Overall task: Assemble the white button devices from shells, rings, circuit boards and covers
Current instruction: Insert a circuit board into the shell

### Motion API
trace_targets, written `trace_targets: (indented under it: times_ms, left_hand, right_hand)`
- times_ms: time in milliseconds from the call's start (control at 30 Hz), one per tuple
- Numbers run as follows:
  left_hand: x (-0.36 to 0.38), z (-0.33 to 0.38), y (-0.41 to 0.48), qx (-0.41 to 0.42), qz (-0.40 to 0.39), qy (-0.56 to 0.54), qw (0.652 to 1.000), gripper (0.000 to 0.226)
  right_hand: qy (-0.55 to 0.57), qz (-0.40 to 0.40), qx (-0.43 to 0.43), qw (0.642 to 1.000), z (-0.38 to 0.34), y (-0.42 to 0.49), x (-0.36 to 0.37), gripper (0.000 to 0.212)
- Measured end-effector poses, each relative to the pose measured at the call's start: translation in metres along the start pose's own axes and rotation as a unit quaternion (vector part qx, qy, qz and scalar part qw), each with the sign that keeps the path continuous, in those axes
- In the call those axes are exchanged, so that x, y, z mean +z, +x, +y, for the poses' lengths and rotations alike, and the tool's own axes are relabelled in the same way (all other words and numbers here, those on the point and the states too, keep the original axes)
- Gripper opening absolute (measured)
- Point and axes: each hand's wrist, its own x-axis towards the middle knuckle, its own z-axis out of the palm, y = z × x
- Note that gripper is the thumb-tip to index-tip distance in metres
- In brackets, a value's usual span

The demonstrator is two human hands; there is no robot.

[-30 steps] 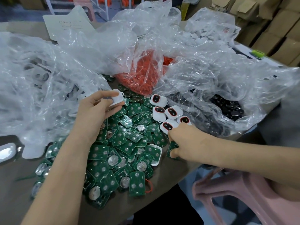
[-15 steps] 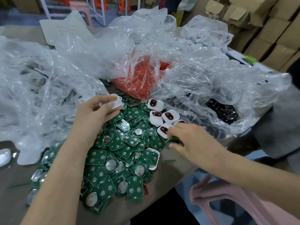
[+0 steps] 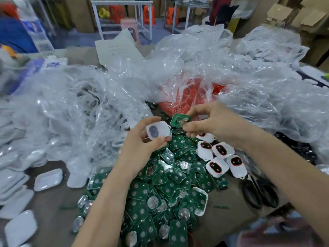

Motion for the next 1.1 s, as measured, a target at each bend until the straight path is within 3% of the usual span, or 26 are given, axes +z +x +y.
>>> trace_targets:
  times_ms: [133, 300, 400, 533, 600, 867, 1100]
  left_hand:
    - [-0.001, 0.001, 0.000, -0.014, 0.010, 0.009, 1.000, 0.043]
    - [-0.004, 0.000, 0.001, -0.014, 0.007, 0.027, 1.000, 0.043]
    - [-0.003, 0.000, 0.001, -0.015, 0.008, -0.037, 0.999, 0.038]
    - [0.000, 0.000, 0.004, -0.063, 0.046, -0.210, 0.975, 0.021]
    - [0.002, 0.002, 0.005, -0.076, 0.074, -0.243, 0.964, 0.016]
    - [0.004, -0.002, 0.006, -0.083, 0.107, -0.216, 0.967, 0.022]
    - [0.010, -0.002, 0.002, -0.082, 0.106, -0.206, 0.969, 0.012]
  right_hand:
    - [0.068, -0.017, 0.021, 0.997, -0.001, 0.023, 0.005, 0.017]
    - [0.290, -0.044, 0.061, 0.954, 0.013, 0.033, 0.013, 0.011]
    - [0.396, -0.034, 0.064, 0.916, 0.023, 0.034, 0.017, 0.011]
    - [0.538, 0.000, 0.051, 0.842, 0.030, 0.032, 0.025, 0.008]
    - [0.557, 0.008, 0.049, 0.829, 0.029, 0.030, 0.028, 0.010]
    - [0.420, 0.008, 0.056, 0.906, 0.026, 0.020, 0.032, 0.014]
    - [0.362, 0.028, 0.049, 0.930, 0.033, 0.006, 0.057, 0.026]
